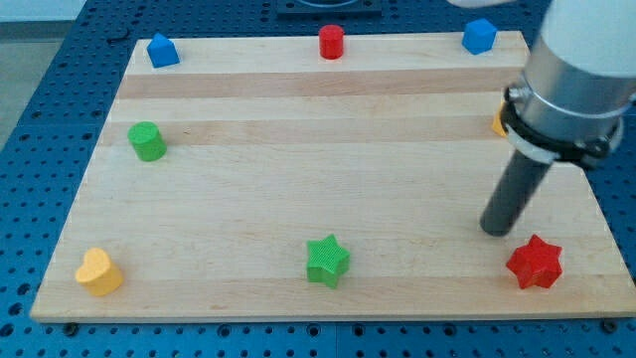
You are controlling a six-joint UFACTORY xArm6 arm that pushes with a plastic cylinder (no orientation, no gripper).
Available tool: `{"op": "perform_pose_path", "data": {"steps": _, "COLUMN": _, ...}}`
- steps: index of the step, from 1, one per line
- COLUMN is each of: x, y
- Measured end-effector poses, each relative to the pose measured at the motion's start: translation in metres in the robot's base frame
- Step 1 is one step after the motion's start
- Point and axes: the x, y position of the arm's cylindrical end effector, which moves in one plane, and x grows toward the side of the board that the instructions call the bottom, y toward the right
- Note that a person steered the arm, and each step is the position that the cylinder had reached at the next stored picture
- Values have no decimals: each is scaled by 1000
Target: Move the green star towards the bottom left of the board
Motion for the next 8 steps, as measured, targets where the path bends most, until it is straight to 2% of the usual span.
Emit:
{"op": "perform_pose_path", "data": {"steps": 1, "x": -17, "y": -3}}
{"op": "perform_pose_path", "data": {"steps": 3, "x": -17, "y": 72}}
{"op": "perform_pose_path", "data": {"steps": 4, "x": -13, "y": 48}}
{"op": "perform_pose_path", "data": {"steps": 6, "x": -12, "y": -65}}
{"op": "perform_pose_path", "data": {"steps": 8, "x": 46, "y": -121}}
